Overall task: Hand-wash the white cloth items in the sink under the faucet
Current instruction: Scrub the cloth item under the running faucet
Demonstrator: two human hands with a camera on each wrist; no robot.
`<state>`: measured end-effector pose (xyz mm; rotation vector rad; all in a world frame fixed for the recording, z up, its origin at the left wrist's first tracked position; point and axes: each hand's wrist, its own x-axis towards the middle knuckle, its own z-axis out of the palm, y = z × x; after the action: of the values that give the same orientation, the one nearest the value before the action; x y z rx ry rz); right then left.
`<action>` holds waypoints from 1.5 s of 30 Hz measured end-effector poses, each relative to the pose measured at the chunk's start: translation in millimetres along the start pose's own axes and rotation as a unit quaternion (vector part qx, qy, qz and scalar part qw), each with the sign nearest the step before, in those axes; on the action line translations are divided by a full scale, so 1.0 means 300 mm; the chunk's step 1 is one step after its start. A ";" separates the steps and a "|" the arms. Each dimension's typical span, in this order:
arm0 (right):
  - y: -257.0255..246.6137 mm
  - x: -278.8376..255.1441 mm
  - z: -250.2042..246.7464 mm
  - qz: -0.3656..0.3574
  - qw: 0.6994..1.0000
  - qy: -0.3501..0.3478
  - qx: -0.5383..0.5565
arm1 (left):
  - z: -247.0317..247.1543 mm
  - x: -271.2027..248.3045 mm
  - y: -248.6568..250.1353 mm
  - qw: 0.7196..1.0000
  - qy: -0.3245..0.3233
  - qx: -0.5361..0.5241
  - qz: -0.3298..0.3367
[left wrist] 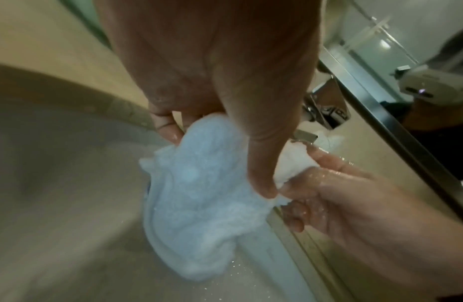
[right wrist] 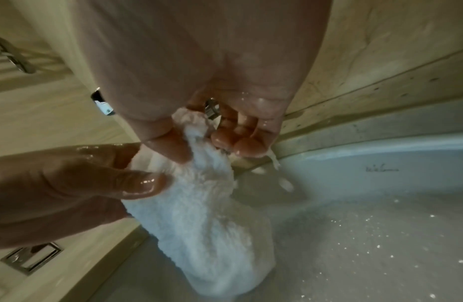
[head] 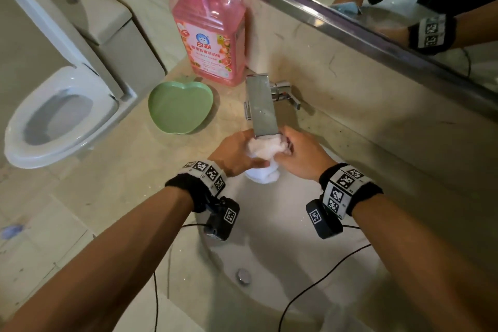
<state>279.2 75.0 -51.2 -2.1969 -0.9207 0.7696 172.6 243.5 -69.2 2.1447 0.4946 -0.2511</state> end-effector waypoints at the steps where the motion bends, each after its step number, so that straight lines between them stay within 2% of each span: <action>1: 0.006 -0.005 -0.008 0.005 1.000 -0.002 -0.007 | 0.001 0.008 0.013 0.999 0.003 0.046 -0.001; 3: 0.020 -0.013 -0.018 0.010 1.000 -0.002 -0.027 | -0.001 0.021 0.029 0.997 0.011 0.074 0.003; 8: 0.047 -0.014 -0.025 0.022 0.999 0.015 -0.045 | -0.035 0.019 0.008 1.000 -0.012 -0.005 0.014; 12: 0.038 0.004 -0.010 0.035 0.998 -0.003 0.045 | -0.065 -0.004 -0.020 0.999 -0.021 -0.028 0.023; 15: 0.019 0.021 -0.003 0.040 0.997 -0.006 0.064 | -0.091 -0.025 -0.039 0.999 -0.032 0.010 0.041; 18: -0.006 0.035 0.004 0.033 0.999 -0.024 0.028 | -0.104 -0.050 -0.051 0.993 -0.001 0.100 0.062; 22: -0.055 0.040 0.024 0.013 0.997 -0.066 0.035 | -0.117 -0.097 -0.062 0.995 -0.005 0.072 0.068; 24: -0.070 0.045 0.039 0.011 0.998 -0.039 0.044 | -0.119 -0.112 -0.066 0.996 0.015 0.078 0.045; 28: -0.096 0.063 0.081 0.060 0.998 0.015 -0.019 | -0.114 -0.113 -0.044 0.989 0.061 0.110 -0.078; 30: -0.107 0.064 0.111 0.089 0.995 0.034 -0.033 | -0.108 -0.101 -0.036 0.986 0.069 0.086 -0.129; 32: -0.124 0.052 0.133 0.102 0.994 0.036 -0.008 | -0.104 -0.087 -0.027 0.984 0.058 0.008 -0.167; 35: -0.145 0.026 0.151 0.079 0.995 -0.026 0.053 | -0.091 -0.078 0.004 0.965 0.047 -0.157 -0.204; 37: -0.147 0.014 0.155 0.058 0.996 -0.040 0.063 | -0.080 -0.079 0.035 0.953 0.041 -0.225 -0.199; 40: -0.121 0.015 0.146 0.056 0.997 0.005 0.045 | -0.065 -0.080 0.065 0.939 -0.023 -0.300 -0.166; 43: -0.075 0.029 0.116 0.100 0.990 0.035 0.090 | -0.046 -0.072 0.051 0.956 -0.046 -0.271 -0.102; 45: -0.055 0.027 0.093 0.125 0.979 0.041 0.156 | -0.031 -0.055 0.019 0.984 -0.042 -0.163 -0.051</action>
<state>257.6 99.5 -59.1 -2.0667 -0.4509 0.8678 160.3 244.0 -53.7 1.7856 0.5559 -0.2942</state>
